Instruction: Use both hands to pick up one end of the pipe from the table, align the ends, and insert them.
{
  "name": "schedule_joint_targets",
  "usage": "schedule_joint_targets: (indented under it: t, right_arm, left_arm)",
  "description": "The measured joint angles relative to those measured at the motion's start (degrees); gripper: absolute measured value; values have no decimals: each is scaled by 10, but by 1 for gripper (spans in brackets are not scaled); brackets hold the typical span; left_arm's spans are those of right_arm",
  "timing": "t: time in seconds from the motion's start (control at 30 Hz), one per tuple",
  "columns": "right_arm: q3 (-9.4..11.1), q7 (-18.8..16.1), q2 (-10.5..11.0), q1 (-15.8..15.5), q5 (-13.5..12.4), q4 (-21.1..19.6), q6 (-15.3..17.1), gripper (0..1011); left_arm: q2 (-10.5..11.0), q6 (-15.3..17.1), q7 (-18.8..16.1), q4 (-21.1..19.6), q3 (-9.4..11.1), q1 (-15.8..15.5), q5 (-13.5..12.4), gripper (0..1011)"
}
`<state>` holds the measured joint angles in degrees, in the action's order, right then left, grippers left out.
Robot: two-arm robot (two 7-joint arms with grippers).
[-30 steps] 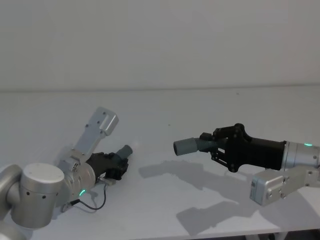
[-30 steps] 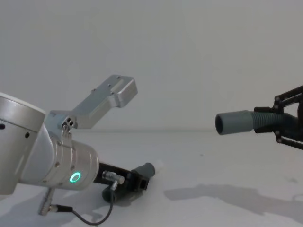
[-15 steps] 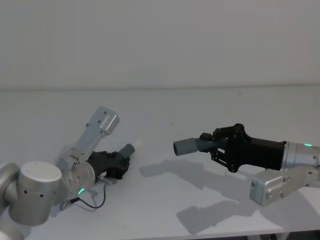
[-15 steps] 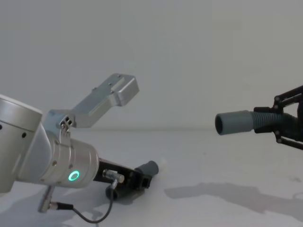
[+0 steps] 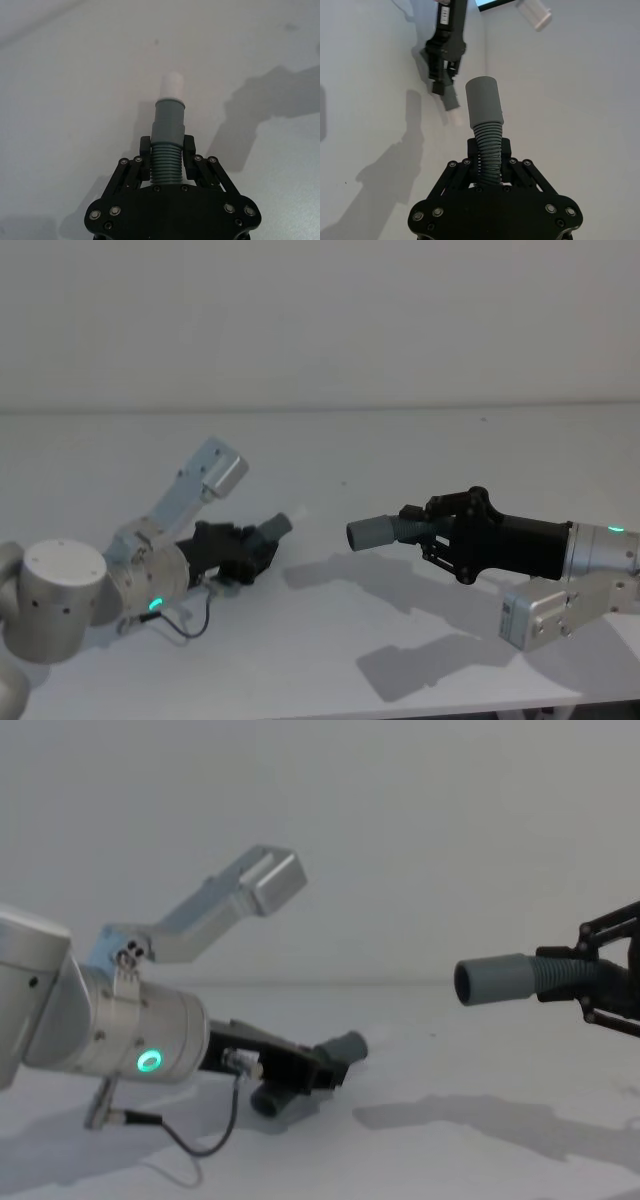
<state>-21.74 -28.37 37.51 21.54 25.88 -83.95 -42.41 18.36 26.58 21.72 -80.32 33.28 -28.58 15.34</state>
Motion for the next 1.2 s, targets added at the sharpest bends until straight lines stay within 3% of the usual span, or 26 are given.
schedule_joint_targets:
  t: [0.4,0.67,0.8,1.2]
  right_arm:
    - [0,0,0,0,0,0,0,211]
    - [0,0,0,0,0,0,0,210]
    - [0,0,0,0,0,0,0,211]
    - [0,0,0,0,0,0,0,210]
  left_arm:
    - [29,-87,98,23,12,-59,-2,341]
    - [59,-135,186,36,24,-105,-1,342]
    - [79,-147,232,37,31,-124,4,341]
    - [125,-149,306,17,40,-137,25,341]
